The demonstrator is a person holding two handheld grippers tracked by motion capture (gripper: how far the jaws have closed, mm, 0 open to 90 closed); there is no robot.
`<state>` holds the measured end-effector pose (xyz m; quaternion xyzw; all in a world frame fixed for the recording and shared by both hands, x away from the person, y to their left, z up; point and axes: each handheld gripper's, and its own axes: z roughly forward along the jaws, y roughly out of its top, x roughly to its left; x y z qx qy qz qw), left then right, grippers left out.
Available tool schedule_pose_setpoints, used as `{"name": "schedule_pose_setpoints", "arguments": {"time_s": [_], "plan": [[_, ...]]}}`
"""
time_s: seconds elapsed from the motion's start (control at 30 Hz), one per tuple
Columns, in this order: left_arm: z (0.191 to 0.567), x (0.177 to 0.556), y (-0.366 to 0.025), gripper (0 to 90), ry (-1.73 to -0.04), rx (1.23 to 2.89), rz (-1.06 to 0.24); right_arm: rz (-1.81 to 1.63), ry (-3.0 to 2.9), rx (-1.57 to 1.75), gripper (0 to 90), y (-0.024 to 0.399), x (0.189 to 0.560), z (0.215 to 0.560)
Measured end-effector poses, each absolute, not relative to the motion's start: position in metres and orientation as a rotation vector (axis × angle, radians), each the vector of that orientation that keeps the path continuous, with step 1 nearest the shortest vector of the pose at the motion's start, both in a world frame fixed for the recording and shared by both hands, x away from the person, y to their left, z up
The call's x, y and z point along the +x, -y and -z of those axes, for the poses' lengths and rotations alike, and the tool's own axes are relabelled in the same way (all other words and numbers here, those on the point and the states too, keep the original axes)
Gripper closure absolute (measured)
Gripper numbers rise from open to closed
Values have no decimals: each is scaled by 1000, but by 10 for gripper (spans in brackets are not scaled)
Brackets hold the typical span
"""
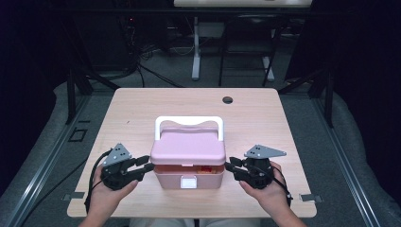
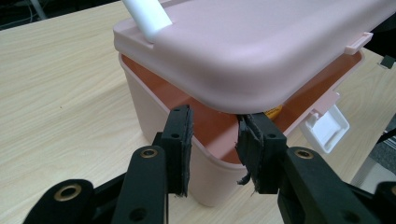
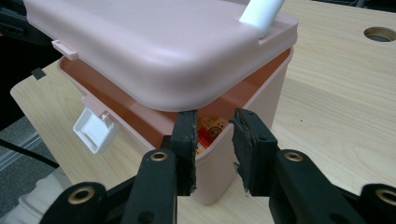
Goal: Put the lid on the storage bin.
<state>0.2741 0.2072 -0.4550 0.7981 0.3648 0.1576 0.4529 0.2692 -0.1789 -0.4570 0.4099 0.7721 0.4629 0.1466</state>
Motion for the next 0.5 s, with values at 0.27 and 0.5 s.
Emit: {"name": "schedule_pose_setpoints", "arguments": {"time_s": [0.27, 0.5], "plan": [[457, 272, -207, 644, -900, 1978, -380, -1341, -2223, 1183, 694, 181, 266, 459], [460, 271, -207, 643, -900, 1988, -371, -1350, -2228, 1187, 692, 183, 264, 462]]}}
